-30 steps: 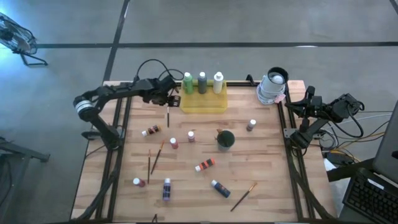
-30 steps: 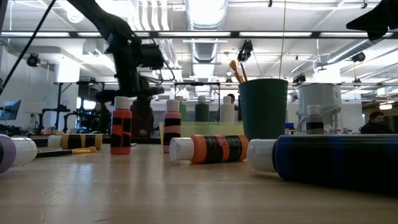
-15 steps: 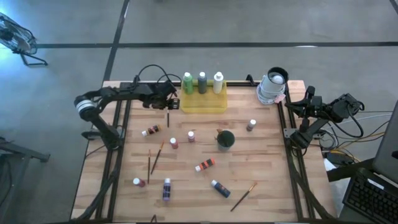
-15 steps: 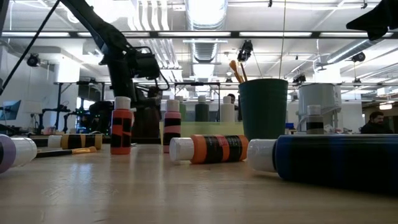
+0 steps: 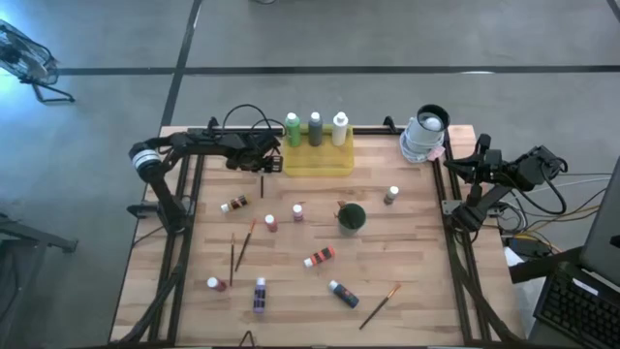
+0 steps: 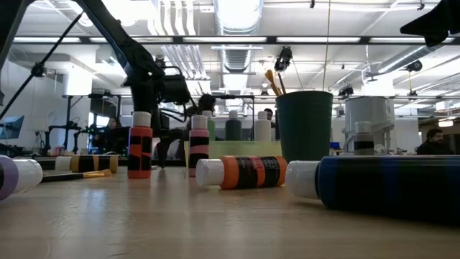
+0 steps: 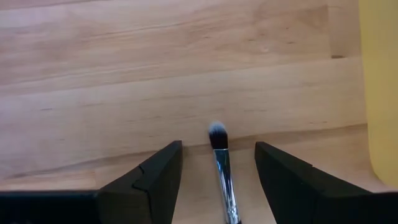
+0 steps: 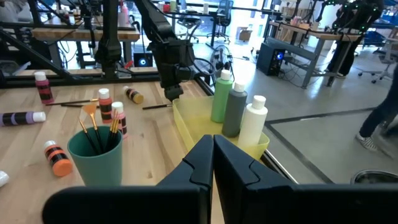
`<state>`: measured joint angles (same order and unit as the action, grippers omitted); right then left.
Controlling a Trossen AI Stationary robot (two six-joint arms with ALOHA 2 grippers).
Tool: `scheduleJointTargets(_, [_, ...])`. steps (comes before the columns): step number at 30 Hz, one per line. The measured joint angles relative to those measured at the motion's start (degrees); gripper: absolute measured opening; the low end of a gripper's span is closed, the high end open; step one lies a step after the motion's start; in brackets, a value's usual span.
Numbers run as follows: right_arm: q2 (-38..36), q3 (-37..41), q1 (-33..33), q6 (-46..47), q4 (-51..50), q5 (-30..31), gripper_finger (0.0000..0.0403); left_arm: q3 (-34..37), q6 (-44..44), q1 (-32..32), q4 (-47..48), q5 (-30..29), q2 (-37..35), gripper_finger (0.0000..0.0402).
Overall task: Pick & Place Paint Supplies
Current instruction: Put the silver paint brush into the green cup
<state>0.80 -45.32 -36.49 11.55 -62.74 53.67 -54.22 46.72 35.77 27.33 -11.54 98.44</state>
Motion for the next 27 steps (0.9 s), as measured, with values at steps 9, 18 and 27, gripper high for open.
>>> scheduleJointTargets(9, [0.0,0.0,0.0,0.0,0.0,0.0,0.0008,0.0,-0.3,0.1,-0.9,-2.7,0.0,0.0173])
scheduleJointTargets(18, [0.0,0.0,0.0,0.0,0.0,0.0,0.0008,0.1,-0.6,0.2,-2.0,-3.2,0.0,0.0055])
scheduleJointTargets(27, [0.0,0.0,0.0,0.0,0.0,0.0,0.0008,0.1,-0.8,0.2,-2.1,-1.4,-0.2,0.0005])
